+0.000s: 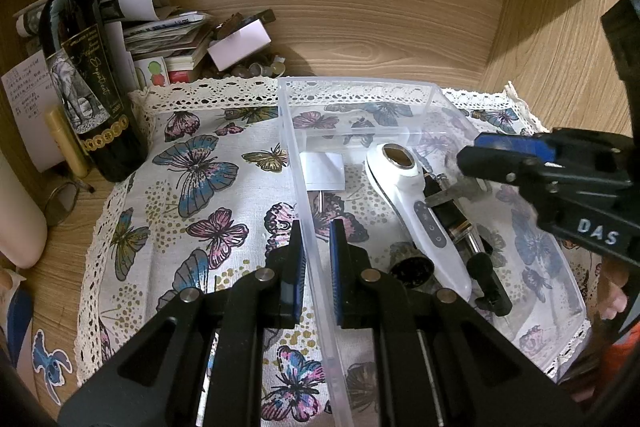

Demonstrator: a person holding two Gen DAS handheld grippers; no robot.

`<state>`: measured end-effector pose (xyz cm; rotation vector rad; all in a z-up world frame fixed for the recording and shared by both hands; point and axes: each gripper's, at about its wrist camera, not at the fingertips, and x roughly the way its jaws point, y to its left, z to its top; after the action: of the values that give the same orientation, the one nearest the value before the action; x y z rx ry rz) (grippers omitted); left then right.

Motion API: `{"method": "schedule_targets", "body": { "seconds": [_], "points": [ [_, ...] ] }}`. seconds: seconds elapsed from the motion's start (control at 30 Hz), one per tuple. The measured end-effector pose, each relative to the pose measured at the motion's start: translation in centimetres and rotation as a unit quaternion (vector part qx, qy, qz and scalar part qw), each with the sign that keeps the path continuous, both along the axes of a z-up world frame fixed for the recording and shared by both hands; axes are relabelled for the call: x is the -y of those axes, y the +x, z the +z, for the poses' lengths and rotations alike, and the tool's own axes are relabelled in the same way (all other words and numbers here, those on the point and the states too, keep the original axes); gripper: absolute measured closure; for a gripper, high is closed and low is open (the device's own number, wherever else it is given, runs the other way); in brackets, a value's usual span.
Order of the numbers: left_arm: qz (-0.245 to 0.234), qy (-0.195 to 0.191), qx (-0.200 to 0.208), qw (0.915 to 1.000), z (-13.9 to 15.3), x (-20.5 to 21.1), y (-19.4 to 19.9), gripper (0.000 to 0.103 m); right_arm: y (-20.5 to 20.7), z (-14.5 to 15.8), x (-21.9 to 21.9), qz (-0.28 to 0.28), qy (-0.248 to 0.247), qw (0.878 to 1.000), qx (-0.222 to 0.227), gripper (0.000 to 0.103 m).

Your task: Organize rigid objects

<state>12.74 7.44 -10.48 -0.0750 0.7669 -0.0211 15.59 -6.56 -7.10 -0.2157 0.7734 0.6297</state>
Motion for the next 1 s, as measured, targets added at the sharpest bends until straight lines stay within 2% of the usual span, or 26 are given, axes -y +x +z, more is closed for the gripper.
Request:
{"method": "schedule_targets", "body": {
  "seconds": [0.23, 0.3, 0.4, 0.57, 0.63, 0.7, 0.8, 0.83, 0.87, 0.9, 1.0],
  "points": [
    [0.0, 0.002, 0.0, 1.0, 0.0, 0.0, 0.0, 0.093, 0.1, -0.6, -0.2, 0.0, -0.016, 1.0, -0.012, 0.081],
    [0.0, 0.003, 0.0, 1.0, 0.0, 0.0, 0.0, 0.093, -0.1, -0.5, 0.0, 0.0, -0.018, 1.0, -0.011, 0.077],
    [0.001, 0.005, -0.002, 1.0, -0.1, 0.0, 0.1, 0.093, -0.6, -0.1, 0.5, -0.003, -0.013, 1.0, -0.006, 0.073],
    [0.008, 0.021, 0.005, 0.9997, 0.3, 0.2, -0.2, 0.093, -1.4, 1.0, 1.9, -0.015, -0.001, 1.0, 0.006, 0.072],
    [0.01, 0.026, 0.01, 0.9996, 0.6, 0.3, -0.5, 0.093, -1.9, 1.5, 2.4, -0.021, 0.006, 1.0, 0.013, 0.069],
    [0.012, 0.03, 0.018, 0.9993, 1.2, 0.5, -1.1, 0.093, -2.6, 2.1, 3.1, -0.029, 0.015, 0.999, 0.026, 0.059],
    [0.013, 0.031, 0.039, 0.9987, 2.6, 0.8, -2.3, 0.08, -3.9, 3.1, 3.9, -0.036, 0.025, 0.998, 0.047, 0.051],
    [0.014, 0.031, 0.046, 0.9983, 2.9, 0.9, -2.7, 0.071, -4.4, 3.5, 4.2, -0.039, 0.029, 0.997, 0.054, 0.048],
    [0.016, 0.035, 0.063, 0.9973, 3.6, 1.2, -3.5, 0.062, -5.1, 3.9, 4.5, -0.044, 0.033, 0.996, 0.066, 0.041],
    [0.016, 0.039, 0.075, 0.9963, 4.1, 1.5, -4.0, 0.059, -5.5, 4.2, 4.7, -0.048, 0.036, 0.995, 0.076, 0.033],
    [0.015, 0.053, 0.117, 0.9916, 5.8, 2.4, -5.8, 0.042, -7.4, 5.3, 5.5, -0.059, 0.048, 0.991, 0.11, 0.019]
  ]
}}
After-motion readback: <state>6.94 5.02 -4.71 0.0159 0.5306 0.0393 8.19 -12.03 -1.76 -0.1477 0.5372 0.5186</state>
